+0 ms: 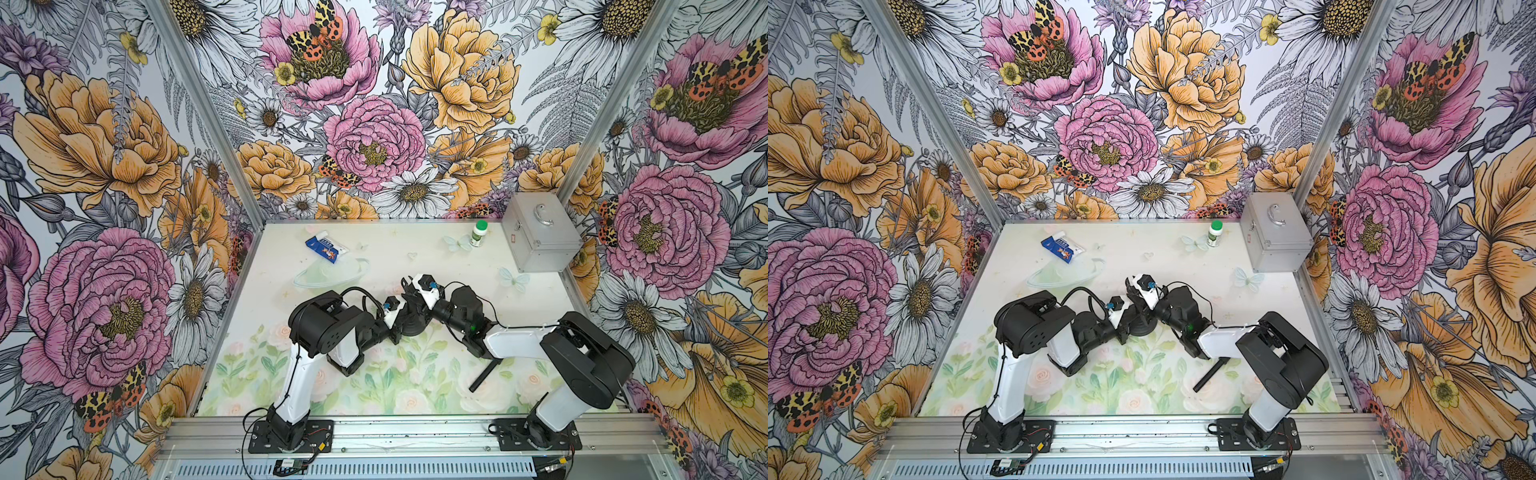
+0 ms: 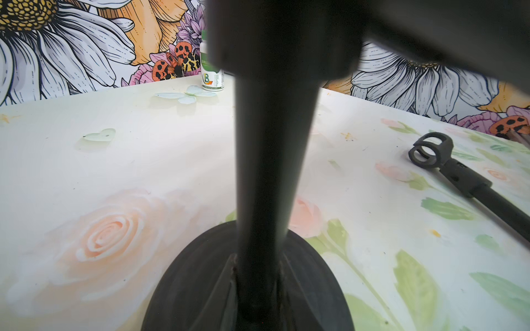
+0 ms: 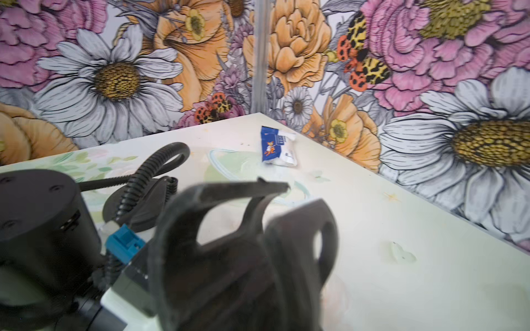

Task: Assemble a microphone stand
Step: Screw the microphone stand pole into the microphone stand base.

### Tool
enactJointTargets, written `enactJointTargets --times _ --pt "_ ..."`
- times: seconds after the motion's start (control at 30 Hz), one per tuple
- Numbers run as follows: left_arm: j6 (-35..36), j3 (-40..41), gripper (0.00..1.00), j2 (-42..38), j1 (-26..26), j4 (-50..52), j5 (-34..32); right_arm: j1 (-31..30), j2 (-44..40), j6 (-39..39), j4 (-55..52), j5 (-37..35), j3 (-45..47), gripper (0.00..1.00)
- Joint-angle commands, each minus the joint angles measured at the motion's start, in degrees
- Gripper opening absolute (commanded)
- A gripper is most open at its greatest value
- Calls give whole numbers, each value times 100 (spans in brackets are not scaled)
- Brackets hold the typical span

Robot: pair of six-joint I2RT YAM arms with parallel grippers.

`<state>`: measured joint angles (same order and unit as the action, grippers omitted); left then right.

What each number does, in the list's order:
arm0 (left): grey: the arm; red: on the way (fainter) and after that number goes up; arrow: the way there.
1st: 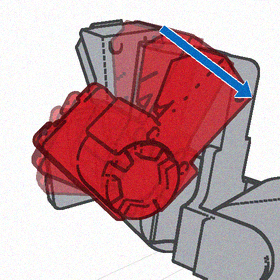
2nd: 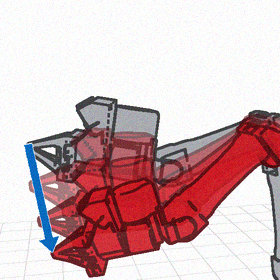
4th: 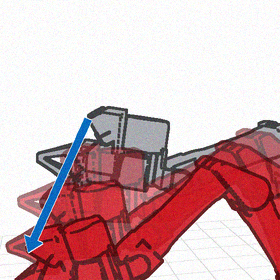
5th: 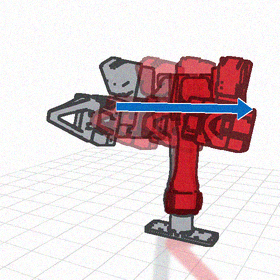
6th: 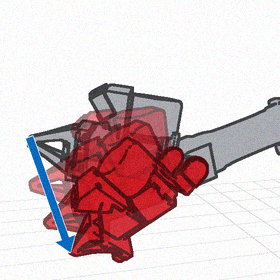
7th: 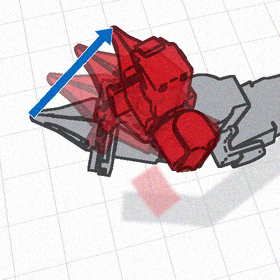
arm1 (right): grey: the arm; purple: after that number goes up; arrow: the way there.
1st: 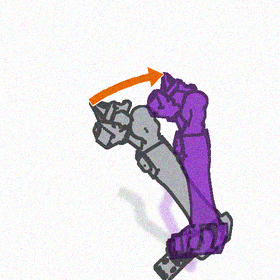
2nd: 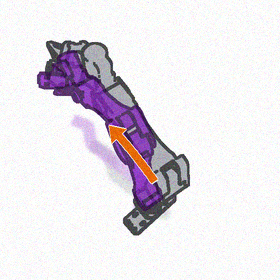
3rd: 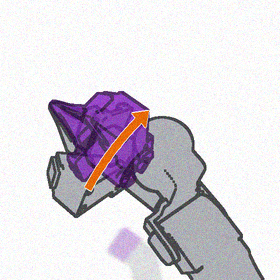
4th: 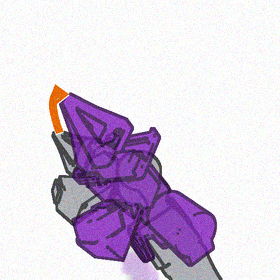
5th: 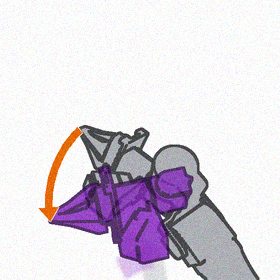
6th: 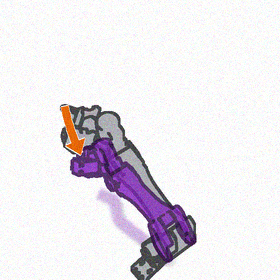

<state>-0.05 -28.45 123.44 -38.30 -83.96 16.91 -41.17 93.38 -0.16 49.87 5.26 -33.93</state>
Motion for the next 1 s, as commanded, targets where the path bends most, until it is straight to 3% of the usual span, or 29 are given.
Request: enactJointTargets --times 0.0,0.07,0.13,0.17,0.3,0.33,0.43,0.6,0.7,0.8,0.97 --pt "-22 129 24 209 -100 308 8 -88 222 167 -163 -2683 82 0" --pt "-22 129 24 198 -111 307 -31 -95 179 97 -295 -2422 11 0" --pt "-6 138 24 196 -138 309 -57 -18 133 -109 -272 -1708 35 0" --pt "4 138 24 195 -153 310 -60 63 110 -298 -237 -1095 53 14" --pt "11 136 24 207 -147 308 -43 683 4 -1025 -697 2203 -116 45" --pt "11 142 24 207 -134 310 -35 901 -5 -1233 -1239 3163 -340 47" --pt "22 146 24 186 -130 305 -31 1249 88 -2152 -2815 4722 -980 49" --pt "18 156 24 185 -150 307 -33 1674 338 -2982 -4043 5739 -1683 50" --pt "22 146 24 197 -142 306 -33 1760 534 -3723 -5358 6047 -2310 49" --pt "16 138 24 206 -142 307 -21 1864 736 -3754 -5439 6245 -2501 47" --pt "21 146 24 205 -142 309 -34 1880 978 -3661 -5444 6084 -2695 17"
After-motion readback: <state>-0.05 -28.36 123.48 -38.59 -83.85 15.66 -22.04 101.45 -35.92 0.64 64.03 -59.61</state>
